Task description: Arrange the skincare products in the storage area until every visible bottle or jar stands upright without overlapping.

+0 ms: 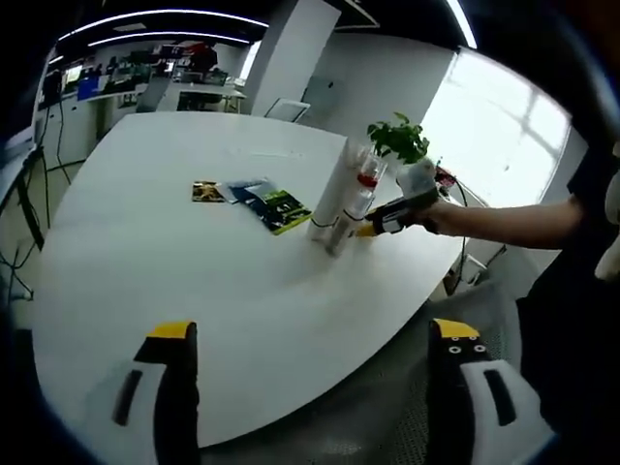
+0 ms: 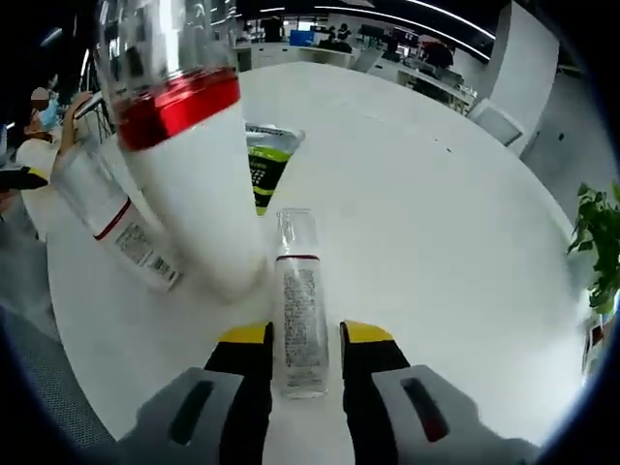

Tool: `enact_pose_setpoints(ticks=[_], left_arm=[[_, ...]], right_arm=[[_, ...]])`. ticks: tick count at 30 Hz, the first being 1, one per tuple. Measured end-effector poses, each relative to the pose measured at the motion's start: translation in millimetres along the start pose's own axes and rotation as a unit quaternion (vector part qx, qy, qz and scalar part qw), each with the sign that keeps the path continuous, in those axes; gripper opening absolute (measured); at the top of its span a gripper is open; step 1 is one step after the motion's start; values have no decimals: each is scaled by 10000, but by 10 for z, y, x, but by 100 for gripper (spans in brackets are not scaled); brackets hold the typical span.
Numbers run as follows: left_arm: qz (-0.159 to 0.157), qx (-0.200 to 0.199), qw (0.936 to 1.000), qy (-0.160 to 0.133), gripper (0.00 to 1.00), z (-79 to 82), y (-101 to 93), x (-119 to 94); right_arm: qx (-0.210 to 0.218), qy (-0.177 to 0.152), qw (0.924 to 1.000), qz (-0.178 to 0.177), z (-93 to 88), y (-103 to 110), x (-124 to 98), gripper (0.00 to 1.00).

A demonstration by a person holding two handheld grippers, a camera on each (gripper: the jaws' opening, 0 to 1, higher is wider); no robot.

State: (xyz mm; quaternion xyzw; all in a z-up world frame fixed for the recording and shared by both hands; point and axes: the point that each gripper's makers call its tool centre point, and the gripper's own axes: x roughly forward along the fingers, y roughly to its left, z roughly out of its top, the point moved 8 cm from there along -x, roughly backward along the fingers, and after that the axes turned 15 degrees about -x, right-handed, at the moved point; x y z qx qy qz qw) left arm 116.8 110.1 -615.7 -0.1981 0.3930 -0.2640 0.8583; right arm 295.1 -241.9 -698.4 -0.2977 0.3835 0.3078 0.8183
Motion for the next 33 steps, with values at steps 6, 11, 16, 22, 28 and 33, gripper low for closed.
enact_pose_setpoints(ticks=[6,11,16,22,28,33], left_arm=[[-47,-56,10000,-59,93,6,-11,6],[-26,-72,10000,-57,93,-1,-17,12],[-30,-82,9999,-59,92,-7,-14,22],[-121,-133,9997,-157,91,16,-15,3],[-122,-112,9996,-240,90,25,-24,-53],[-177,-89,9995,-251,89,17,-68,-41]], right_arm=[[-310,51,9995,73,82,-44,59,23],[-234,89,9996,160,86,-52,66,22],[-212,2,9997,157,102,-72,91,21],[127,-112,9996,-231,64,-53,47,20],[443,-165,9987,-210,-11,-77,13,20],[720,-291,9966,-262,-105,-51,-151,20]])
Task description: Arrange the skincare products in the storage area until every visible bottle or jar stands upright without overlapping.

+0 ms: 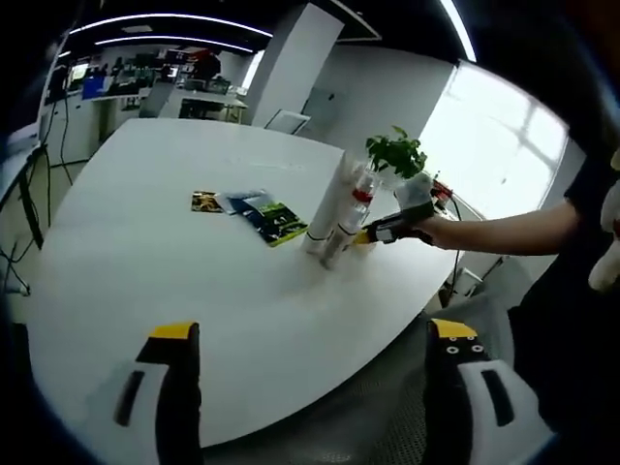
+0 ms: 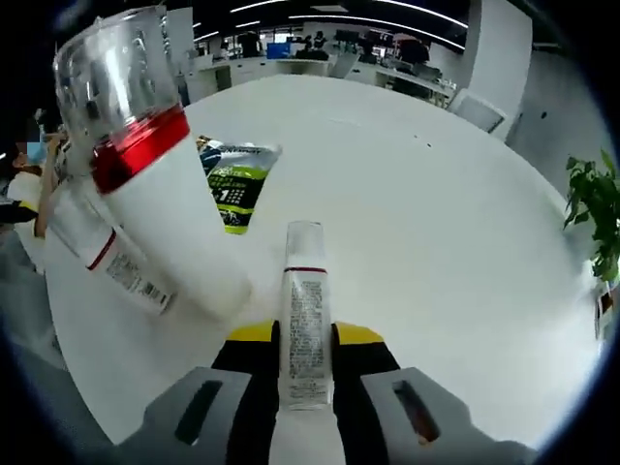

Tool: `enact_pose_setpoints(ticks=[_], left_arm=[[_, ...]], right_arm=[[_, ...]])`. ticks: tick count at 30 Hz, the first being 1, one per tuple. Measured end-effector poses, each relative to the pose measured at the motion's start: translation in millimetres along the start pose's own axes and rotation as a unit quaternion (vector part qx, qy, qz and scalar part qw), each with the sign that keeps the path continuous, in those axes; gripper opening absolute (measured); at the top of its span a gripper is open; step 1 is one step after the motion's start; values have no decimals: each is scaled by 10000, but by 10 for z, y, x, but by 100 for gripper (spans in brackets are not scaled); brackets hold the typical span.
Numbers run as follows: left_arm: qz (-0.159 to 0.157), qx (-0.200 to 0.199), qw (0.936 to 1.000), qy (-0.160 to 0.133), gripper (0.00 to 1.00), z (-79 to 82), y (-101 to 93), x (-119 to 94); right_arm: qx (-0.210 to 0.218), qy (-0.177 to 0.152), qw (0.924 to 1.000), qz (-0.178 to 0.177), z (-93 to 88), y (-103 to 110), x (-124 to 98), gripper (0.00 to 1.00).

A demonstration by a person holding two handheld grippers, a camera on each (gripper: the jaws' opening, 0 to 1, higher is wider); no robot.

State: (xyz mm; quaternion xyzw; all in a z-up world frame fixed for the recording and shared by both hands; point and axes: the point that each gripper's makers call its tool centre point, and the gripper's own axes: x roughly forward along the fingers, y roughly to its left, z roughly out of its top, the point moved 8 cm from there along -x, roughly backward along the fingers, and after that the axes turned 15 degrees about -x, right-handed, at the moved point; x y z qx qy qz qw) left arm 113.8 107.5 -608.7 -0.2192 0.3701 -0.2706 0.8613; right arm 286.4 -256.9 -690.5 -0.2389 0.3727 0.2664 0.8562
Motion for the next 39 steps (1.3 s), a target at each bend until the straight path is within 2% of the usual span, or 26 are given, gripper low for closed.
enact_pose_setpoints(ticks=[8,10,14,16,20,22,25,28,30,34,37,39], left_arm=[[-159,50,9999,-8,89,7,-69,5],[-174,90,9998,2,89,22,-68,-5],[-194,162,9997,-3,91,62,-69,-38],[-195,204,9996,11,91,70,-64,-48],[-242,241,9994,41,91,72,-83,-64],[-295,252,9992,62,91,68,-107,-63],[-374,290,9988,89,91,70,-175,-53],[-577,191,9982,4,92,107,-238,-60],[-634,193,9978,-28,92,124,-251,-56],[-706,298,9971,-11,92,162,-298,-75],[-796,279,9964,-44,92,187,-331,-88],[-858,265,9959,-55,92,197,-356,-87]], right_arm=[[362,-182,9991,-122,-133,24,-239,20],[572,-258,9979,-137,-148,45,-323,20],[602,-434,9971,-179,-143,94,-457,20],[598,-552,9965,-194,-71,149,-592,20],[773,-827,9934,-198,-101,163,-698,20],[800,-956,9920,-195,-64,216,-827,20],[856,-1129,9898,-138,-58,281,-875,20],[1039,-1302,9860,-37,-80,352,-965,20],[1173,-1424,9828,105,-73,443,-967,20],[1208,-1517,9809,143,-116,512,-1049,20],[1377,-1715,9753,201,-86,601,-1118,20],[1468,-1959,9693,243,-39,663,-1160,20]])
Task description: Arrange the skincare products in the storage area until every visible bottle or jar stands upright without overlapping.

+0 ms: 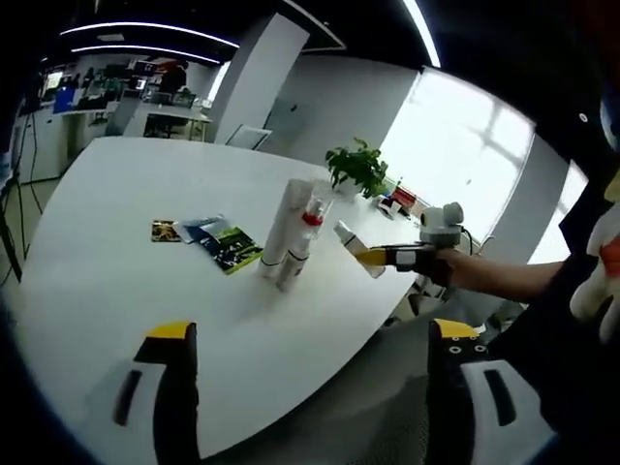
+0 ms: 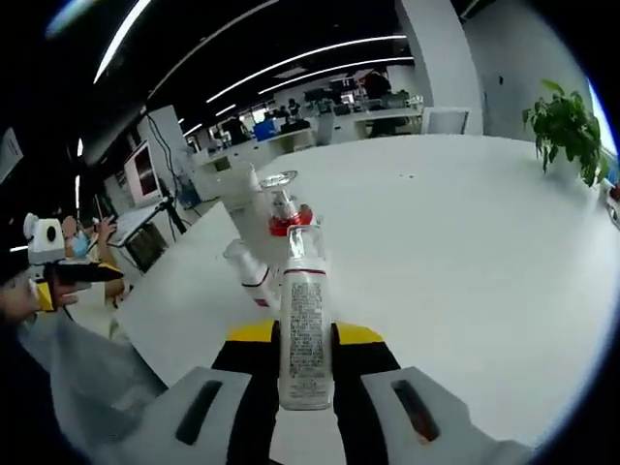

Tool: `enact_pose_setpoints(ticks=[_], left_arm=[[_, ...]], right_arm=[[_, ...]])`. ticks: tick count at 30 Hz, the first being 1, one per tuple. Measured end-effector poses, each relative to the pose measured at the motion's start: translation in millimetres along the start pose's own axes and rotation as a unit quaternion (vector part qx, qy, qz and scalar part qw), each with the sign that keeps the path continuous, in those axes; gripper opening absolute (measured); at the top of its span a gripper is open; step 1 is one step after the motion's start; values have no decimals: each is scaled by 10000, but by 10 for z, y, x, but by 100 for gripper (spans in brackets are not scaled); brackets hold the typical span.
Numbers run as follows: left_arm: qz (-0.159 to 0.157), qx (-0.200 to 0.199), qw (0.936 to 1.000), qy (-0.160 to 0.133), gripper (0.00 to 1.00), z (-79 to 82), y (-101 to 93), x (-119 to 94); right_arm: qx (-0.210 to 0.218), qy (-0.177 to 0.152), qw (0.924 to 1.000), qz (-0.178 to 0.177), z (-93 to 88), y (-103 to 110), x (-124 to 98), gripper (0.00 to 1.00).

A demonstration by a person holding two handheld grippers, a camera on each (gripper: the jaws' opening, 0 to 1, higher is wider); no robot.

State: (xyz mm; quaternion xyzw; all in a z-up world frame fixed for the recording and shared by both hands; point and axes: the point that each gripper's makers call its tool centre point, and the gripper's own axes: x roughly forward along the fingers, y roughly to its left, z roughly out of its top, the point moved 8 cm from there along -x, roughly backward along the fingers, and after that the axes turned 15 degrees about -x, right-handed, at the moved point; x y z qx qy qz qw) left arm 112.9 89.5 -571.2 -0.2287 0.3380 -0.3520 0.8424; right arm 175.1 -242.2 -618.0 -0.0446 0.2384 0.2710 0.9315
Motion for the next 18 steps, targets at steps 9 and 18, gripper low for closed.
enact_pose_setpoints(ticks=[9,18], left_arm=[[-767,38,9947,-682,99,185,-219,83],[-651,231,9963,-516,94,254,-331,214]], right_arm=[[90,-777,9957,494,315,476,-108,20],[109,-1285,9858,1072,522,819,-90,20]])
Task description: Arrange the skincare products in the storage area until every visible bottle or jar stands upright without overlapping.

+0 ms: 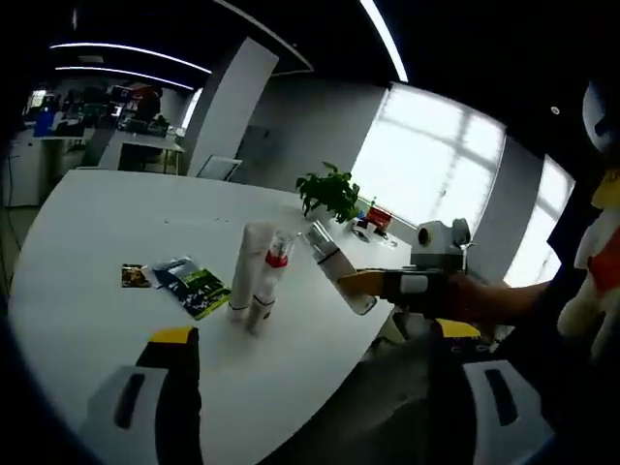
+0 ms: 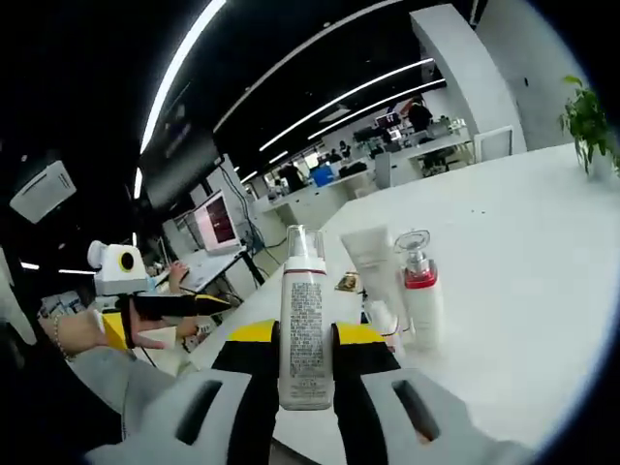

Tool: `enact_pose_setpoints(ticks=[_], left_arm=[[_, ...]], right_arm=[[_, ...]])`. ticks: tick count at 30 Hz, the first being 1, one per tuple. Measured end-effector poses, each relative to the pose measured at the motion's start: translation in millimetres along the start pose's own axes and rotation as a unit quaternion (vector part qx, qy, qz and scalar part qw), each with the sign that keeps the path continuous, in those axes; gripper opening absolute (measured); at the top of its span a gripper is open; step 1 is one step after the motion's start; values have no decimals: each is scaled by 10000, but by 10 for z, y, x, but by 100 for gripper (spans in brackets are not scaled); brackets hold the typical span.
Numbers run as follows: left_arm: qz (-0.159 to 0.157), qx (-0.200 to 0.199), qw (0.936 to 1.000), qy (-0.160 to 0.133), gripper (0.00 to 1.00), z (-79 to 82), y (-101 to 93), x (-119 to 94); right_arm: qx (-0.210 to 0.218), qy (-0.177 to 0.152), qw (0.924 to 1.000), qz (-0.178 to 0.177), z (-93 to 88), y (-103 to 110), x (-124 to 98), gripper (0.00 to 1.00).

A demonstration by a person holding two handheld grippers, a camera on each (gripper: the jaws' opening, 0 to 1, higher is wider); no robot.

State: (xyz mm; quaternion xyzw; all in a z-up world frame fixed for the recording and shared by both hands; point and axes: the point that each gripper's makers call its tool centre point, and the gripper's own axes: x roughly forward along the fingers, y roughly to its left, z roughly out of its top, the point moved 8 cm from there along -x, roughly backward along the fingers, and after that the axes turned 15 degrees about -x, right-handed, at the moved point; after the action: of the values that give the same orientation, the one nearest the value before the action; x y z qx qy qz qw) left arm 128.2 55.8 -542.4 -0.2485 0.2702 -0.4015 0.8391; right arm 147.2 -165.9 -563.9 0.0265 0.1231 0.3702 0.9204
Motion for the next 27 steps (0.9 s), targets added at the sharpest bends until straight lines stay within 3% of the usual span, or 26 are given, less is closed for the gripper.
enact_pose_setpoints(ticks=[5,8,9,15,19,22,27], left_arm=[[-214,-641,9975,-208,83,60,-116,55],[-346,-924,9941,-458,71,113,-180,93],[-400,-952,9930,-571,69,130,-202,112],[-178,-1078,9934,-343,59,45,-183,247],[-112,-1305,9904,-443,52,65,-158,275],[-261,-1560,9850,-694,45,126,-186,297],[-240,-1556,9839,-851,32,160,-218,341]], right_arm=[[-270,-151,9992,242,72,204,93,20],[-473,-83,9987,187,68,298,146,20],[-543,-25,9984,177,59,337,167,20],[-620,-34,9978,243,43,482,207,20],[-733,-90,9969,283,89,536,209,20],[-1007,-46,9945,277,127,582,238,20],[-1661,207,9858,144,205,661,257,20]])
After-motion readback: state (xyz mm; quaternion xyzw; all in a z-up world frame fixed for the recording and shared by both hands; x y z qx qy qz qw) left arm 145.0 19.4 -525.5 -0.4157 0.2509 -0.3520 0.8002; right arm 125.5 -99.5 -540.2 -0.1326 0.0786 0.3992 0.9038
